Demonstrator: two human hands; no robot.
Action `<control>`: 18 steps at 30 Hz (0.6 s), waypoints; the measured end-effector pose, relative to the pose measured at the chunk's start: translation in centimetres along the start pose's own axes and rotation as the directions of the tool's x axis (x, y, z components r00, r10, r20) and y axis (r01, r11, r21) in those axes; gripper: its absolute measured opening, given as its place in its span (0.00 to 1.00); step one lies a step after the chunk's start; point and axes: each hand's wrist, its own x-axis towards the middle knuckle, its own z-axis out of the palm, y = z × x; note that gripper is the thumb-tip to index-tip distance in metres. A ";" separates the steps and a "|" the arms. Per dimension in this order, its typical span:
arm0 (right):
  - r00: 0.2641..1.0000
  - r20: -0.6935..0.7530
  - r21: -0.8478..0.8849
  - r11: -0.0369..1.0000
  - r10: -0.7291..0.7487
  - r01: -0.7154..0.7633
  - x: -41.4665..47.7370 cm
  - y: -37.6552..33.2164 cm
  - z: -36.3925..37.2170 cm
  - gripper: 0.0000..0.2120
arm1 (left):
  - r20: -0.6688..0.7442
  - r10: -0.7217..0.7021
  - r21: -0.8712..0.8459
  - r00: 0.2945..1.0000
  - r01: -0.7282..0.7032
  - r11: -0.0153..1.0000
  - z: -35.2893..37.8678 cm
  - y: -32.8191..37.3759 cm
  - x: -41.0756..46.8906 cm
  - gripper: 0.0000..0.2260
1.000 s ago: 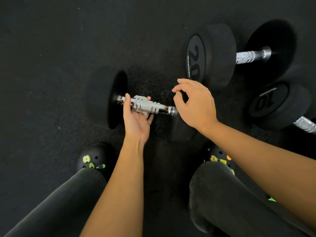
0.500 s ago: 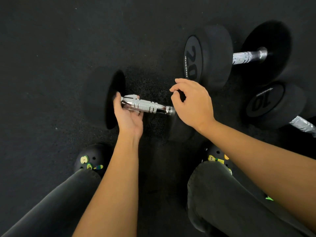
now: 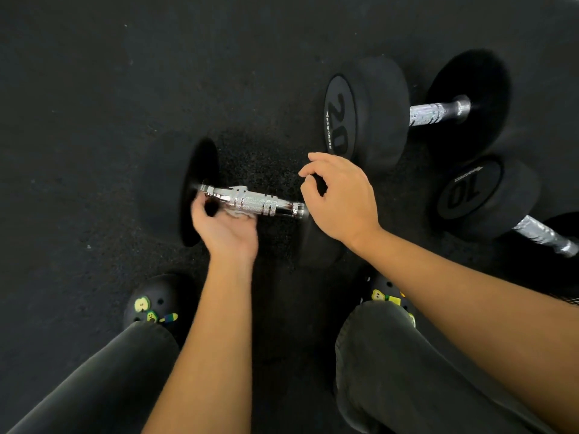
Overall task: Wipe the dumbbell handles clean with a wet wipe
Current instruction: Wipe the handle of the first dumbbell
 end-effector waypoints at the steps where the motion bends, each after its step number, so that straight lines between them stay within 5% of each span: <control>1: 1.000 0.000 0.000 1.000 -0.001 0.001 0.0 0.0 0.0 0.12 | 0.001 0.018 -0.015 1.000 -0.018 1.000 0.2 0.5 0.2 0.19; 7: 1.000 -0.007 0.006 1.000 0.004 -0.004 0.2 0.1 0.0 0.11 | 0.015 -0.017 0.224 1.000 0.013 0.975 0.5 -2.4 -0.5 0.29; 13: 1.000 -0.023 0.016 1.000 0.003 -0.002 0.1 0.0 -0.1 0.10 | 0.083 -0.201 0.344 0.976 0.161 0.925 0.7 -4.1 -2.4 0.35; 18: 1.000 -0.005 0.006 1.000 0.009 -0.009 -0.1 -0.2 -0.2 0.10 | 0.003 -0.131 0.041 0.991 0.131 0.991 0.7 -3.0 -2.1 0.35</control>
